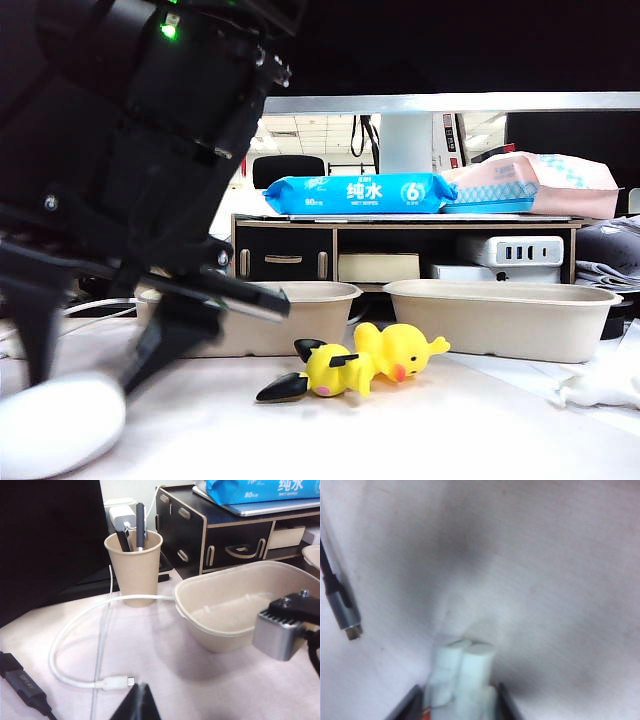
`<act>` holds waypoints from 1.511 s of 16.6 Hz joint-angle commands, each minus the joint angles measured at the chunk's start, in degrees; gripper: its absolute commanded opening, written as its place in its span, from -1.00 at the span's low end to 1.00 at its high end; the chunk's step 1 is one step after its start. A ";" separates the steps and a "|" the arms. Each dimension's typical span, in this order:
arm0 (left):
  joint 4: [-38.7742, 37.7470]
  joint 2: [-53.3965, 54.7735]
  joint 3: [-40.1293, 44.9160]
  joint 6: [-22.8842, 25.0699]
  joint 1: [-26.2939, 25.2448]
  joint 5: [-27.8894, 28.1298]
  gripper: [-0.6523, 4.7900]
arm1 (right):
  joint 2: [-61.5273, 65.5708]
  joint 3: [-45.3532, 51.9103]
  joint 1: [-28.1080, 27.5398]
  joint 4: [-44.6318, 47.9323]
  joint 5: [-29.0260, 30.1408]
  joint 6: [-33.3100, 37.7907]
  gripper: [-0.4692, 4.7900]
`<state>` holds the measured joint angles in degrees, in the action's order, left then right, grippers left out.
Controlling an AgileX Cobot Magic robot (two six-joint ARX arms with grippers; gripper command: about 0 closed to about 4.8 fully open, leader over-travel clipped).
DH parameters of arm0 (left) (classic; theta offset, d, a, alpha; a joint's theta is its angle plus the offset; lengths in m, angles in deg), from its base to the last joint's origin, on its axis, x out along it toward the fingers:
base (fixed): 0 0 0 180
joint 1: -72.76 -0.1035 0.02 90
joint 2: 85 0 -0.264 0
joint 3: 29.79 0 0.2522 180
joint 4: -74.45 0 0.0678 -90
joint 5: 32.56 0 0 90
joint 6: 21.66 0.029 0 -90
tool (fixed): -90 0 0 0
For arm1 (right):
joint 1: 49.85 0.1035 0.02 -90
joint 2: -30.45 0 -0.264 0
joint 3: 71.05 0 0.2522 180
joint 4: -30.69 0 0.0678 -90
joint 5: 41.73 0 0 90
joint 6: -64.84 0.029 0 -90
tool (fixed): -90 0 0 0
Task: Put the dolls with similar colors into the same paper box, while dolls with different colors go into separate paper boxes.
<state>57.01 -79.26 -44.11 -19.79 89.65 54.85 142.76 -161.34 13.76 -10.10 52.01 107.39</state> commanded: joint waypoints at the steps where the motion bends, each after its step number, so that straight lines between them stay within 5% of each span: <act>1: 0.70 -0.02 -0.07 0.07 0.00 -0.04 -0.78 | 0.42 0.44 0.02 -4.15 -0.85 -2.58 -0.55; 14: 0.74 1.73 -0.07 0.07 0.81 0.04 -0.78 | -1.11 -7.39 -3.76 -10.88 -2.67 -9.81 -0.82; 20: 0.72 6.62 -0.07 0.07 16.26 -0.09 -0.78 | -10.99 -7.41 -11.78 -12.63 -4.11 -14.58 -0.82; 25: 0.70 8.68 -0.07 0.07 21.40 -0.09 -0.78 | -14.38 -7.39 -25.49 -16.92 -4.26 -23.61 -0.82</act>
<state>57.01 -70.59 -44.07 -19.79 111.00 54.96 128.71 -168.58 -10.00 -26.16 47.95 86.08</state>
